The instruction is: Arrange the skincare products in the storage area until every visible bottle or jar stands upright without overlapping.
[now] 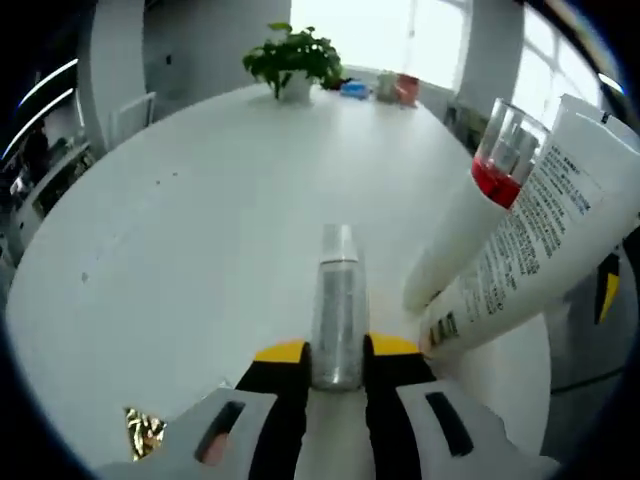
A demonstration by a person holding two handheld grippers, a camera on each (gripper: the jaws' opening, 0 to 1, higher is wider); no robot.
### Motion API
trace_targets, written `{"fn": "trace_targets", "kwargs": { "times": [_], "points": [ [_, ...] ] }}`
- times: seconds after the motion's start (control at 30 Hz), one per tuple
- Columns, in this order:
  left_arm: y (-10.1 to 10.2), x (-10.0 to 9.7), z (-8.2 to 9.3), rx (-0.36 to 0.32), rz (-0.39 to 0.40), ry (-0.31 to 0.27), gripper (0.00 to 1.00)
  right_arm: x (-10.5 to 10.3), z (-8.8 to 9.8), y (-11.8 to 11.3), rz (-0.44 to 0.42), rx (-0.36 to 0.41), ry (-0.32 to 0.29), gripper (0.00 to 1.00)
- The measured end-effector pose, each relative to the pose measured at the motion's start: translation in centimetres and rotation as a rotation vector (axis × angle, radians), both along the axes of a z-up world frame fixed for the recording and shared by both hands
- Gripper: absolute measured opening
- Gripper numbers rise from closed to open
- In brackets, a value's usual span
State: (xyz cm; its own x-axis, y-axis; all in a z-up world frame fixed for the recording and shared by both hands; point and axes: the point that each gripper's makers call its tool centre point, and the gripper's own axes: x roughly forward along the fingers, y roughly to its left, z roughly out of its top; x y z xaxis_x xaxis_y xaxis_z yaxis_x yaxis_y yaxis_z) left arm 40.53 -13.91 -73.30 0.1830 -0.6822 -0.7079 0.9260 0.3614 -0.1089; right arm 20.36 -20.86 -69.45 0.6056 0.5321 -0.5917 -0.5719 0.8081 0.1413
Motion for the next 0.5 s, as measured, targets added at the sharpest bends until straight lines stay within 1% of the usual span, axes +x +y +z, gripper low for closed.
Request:
{"fn": "trace_targets", "kwargs": {
  "times": [0.2,0.27,0.37,0.5],
  "points": [
    [1.8,-0.3,1.1,-0.034,0.068,0.017,0.24,0.0,0.1,0.1,0.005,-0.001,-0.007,0.94],
    [2.5,0.0,1.4,-0.056,0.097,0.027,0.24,0.0,0.2,0.1,0.008,-0.002,-0.008,0.94],
    [3.1,0.0,2.6,-0.101,0.142,0.033,0.24,0.0,0.3,0.3,0.01,0.001,-0.012,0.94],
    [3.6,-0.9,4.0,-0.115,0.165,0.023,0.24,-0.1,0.4,0.3,0.013,0.004,-0.015,0.94]
  ]
}}
